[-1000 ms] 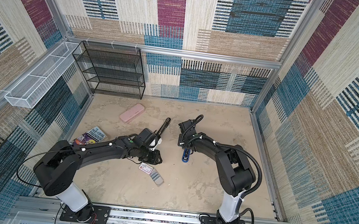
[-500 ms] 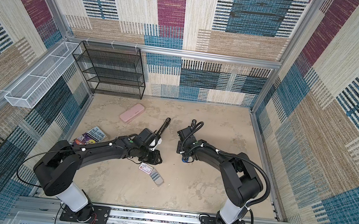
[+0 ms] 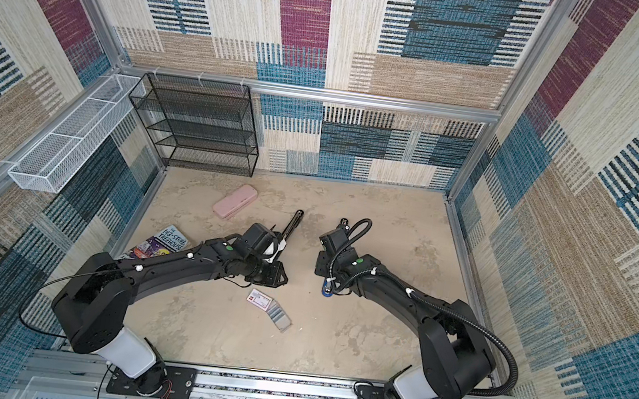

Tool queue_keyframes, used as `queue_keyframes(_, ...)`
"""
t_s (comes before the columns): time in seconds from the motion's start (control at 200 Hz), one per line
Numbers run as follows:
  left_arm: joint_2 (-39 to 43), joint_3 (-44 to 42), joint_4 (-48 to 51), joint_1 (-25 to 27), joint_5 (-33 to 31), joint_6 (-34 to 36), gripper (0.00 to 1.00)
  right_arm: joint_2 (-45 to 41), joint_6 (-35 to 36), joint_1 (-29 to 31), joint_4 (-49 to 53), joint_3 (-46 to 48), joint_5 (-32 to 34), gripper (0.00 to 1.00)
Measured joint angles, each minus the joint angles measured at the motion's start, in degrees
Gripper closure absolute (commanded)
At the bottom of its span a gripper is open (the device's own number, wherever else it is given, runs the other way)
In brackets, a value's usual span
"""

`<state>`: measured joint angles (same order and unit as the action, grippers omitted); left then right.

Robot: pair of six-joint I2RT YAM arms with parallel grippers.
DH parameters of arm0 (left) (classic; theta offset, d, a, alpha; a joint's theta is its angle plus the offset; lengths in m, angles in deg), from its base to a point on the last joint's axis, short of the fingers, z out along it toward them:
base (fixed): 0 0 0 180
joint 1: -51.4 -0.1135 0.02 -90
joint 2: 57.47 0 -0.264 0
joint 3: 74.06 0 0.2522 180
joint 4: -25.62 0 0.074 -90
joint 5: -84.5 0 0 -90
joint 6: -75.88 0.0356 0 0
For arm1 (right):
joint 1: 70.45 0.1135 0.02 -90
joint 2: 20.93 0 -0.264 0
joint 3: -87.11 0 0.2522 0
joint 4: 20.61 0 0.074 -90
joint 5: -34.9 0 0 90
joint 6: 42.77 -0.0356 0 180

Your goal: Load the staples into the stapler

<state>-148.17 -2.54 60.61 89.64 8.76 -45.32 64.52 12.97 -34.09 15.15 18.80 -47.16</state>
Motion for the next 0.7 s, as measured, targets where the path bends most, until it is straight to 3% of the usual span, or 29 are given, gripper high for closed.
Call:
queue_keyframes(0.341, 2.1, 2.5, 3.9, -6.1, -3.6, 1.8, 0.59, 1.3, 1.4, 0.1, -4.6, 1.8, -7.8, 0.51)
queue_keyframes(0.491, 0.9, 3.2, 3.3, -5.7, -1.0, 2.0, 0.56, 1.0, 1.3, 0.0, -5.8, 2.7, -8.0, 0.43)
queue_keyframes(0.701, -2.6, 6.6, 2.3, -1.0, 3.0, 2.6, 0.56, -1.3, -0.4, -3.3, -6.0, 6.7, -6.2, 0.34)
